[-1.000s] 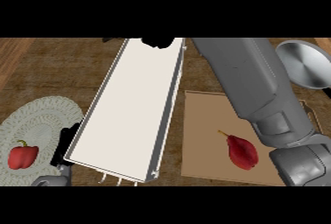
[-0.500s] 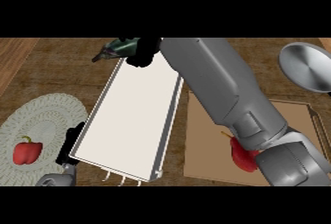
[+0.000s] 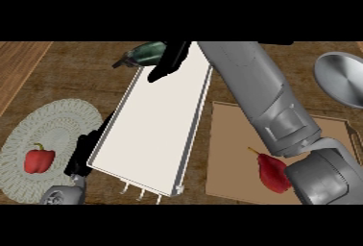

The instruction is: Pick the eggplant from the tray and place it in the tiered shelf

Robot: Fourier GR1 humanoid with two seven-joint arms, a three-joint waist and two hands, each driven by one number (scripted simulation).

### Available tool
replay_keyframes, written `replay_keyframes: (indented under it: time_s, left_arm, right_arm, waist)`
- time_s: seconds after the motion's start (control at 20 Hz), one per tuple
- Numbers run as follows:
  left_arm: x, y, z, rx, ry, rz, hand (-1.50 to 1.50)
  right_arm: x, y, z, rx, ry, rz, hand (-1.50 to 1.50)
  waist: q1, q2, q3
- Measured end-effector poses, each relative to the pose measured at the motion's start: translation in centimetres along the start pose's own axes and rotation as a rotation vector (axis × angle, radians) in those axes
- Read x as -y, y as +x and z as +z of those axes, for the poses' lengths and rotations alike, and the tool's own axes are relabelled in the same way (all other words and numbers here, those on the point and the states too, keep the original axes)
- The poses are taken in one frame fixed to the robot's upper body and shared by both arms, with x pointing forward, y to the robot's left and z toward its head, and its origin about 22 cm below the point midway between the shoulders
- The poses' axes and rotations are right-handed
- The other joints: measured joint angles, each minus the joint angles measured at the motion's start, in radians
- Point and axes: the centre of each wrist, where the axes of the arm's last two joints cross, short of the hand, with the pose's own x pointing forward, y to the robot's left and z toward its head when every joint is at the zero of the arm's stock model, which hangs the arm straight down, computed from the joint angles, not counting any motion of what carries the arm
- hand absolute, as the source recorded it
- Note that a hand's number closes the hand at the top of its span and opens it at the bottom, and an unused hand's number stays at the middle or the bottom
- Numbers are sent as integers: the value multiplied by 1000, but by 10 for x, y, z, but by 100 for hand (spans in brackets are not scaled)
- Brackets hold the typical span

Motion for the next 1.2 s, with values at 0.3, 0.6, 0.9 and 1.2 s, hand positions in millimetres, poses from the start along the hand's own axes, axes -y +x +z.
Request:
replay_keyframes:
  time_s: [0.3,0.6,0.9,1.2]
  left_arm:
    - [-1,-3,0,-6,8,2,0]
    - [-3,-7,6,7,36,5,0]
    - [-4,-3,8,20,42,7,0]
    - [3,1,5,42,21,6,0]
  right_arm:
    - [0,3,-5,54,-150,-222,-150]
    - [27,8,12,77,-412,-322,-150]
    - [87,-12,78,-3,-617,-331,-150]
    - [128,-32,148,9,-654,-304,-150]
  waist:
    - [-17,6,-1]
    - [-39,15,-1]
    - [-40,25,-2]
    - [-22,38,-1]
